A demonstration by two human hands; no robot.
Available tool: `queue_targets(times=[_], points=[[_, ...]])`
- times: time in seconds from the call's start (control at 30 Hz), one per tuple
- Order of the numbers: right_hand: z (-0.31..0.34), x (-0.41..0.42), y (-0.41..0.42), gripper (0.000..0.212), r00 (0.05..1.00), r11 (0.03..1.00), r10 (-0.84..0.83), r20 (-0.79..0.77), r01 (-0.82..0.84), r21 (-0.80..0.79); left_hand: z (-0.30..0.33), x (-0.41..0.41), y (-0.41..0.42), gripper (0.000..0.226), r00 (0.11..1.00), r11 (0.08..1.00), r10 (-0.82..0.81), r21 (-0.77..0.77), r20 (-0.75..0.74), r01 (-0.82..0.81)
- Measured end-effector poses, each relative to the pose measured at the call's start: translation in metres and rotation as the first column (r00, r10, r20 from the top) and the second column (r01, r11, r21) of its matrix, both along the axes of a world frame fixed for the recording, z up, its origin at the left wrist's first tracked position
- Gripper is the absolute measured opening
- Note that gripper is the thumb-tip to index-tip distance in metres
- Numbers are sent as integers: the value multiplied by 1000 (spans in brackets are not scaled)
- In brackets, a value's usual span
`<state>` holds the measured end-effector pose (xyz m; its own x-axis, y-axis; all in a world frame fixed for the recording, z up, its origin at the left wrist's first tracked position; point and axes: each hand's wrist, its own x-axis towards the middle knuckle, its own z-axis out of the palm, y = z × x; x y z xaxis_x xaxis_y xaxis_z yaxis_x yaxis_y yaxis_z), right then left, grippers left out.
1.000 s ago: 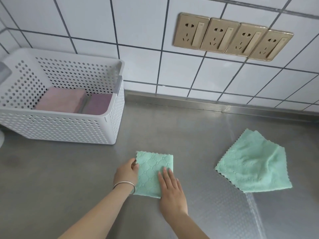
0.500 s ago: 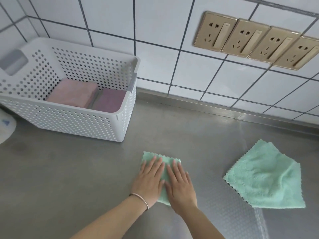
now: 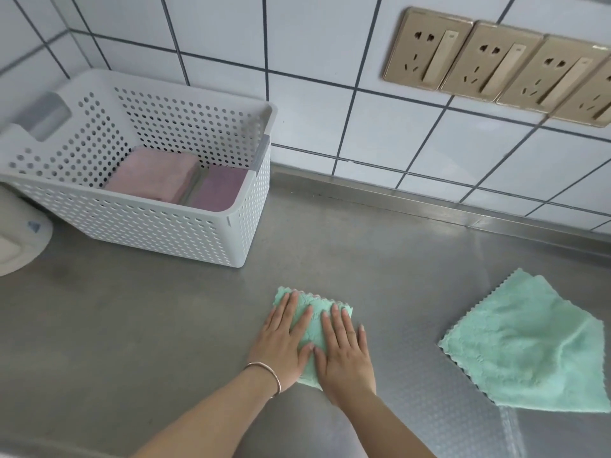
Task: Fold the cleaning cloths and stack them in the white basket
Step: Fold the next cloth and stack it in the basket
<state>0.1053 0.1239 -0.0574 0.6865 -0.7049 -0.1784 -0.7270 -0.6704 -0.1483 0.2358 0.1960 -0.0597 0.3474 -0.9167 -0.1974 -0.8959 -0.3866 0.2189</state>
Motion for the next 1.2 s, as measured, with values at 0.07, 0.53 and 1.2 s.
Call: queue_targets(times=[0.07,0.53,1.2], points=[[14,0,-5,56,1000,1000,23,1,-23,20,2,2,-2,73,1000,1000,-2,-2,25,3],[47,-20,-14,18,763,476,-646,-9,413,776,34,-7,9,39,530,563,819,130,-222,-816],[200,31,-10,22,682,721,-524,510,36,692,215,51,43,31,644,486,301,-468,-703,-738]])
